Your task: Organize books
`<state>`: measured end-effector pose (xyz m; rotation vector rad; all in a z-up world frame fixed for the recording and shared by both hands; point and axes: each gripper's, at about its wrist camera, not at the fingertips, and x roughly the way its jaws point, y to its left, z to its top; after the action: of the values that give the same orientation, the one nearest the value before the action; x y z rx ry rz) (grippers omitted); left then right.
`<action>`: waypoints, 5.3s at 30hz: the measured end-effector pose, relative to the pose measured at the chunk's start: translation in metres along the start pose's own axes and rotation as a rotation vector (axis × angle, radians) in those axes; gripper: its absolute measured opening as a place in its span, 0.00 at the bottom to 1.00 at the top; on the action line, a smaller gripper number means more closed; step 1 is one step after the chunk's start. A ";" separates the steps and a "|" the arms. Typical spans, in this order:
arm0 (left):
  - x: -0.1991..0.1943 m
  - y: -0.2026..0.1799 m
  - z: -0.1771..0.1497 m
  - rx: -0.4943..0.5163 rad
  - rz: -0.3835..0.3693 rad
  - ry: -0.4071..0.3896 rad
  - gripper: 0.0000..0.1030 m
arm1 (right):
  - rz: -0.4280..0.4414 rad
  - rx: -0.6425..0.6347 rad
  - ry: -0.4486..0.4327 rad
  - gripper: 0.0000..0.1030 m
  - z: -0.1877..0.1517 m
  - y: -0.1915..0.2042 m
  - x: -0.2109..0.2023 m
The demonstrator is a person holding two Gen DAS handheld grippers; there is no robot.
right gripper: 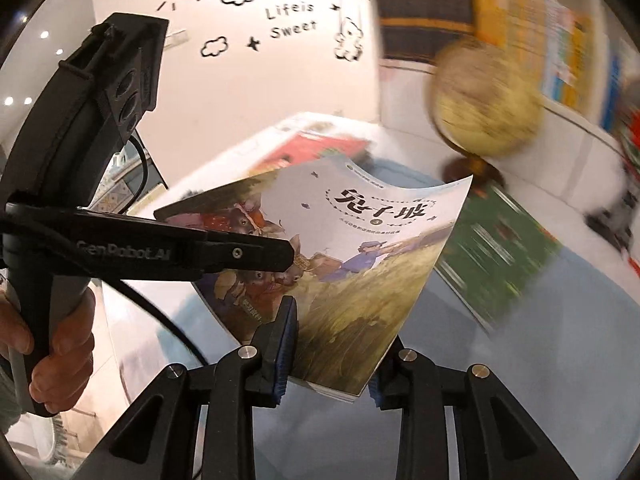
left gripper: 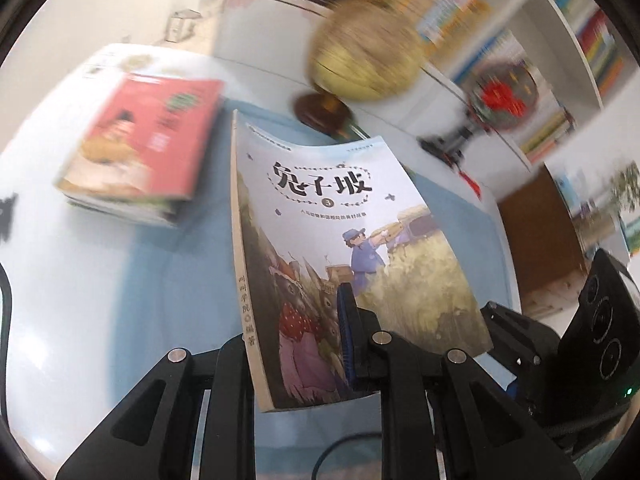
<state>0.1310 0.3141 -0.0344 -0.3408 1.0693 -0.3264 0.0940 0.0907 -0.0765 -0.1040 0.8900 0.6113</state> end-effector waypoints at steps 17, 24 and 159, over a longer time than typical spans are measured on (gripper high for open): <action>0.036 0.173 0.097 -0.145 0.020 0.037 0.28 | 0.064 0.237 0.145 0.36 0.126 0.032 0.178; 0.053 0.196 0.118 -0.150 0.049 0.088 0.31 | 0.043 0.278 0.177 0.36 0.138 0.031 0.209; 0.246 -0.291 -0.168 -0.013 -0.278 0.399 0.40 | -0.301 0.590 0.278 0.66 -0.291 -0.313 -0.166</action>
<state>0.0628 -0.0700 -0.1796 -0.4482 1.4180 -0.6554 -0.0180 -0.3400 -0.1866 0.2125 1.2646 0.0371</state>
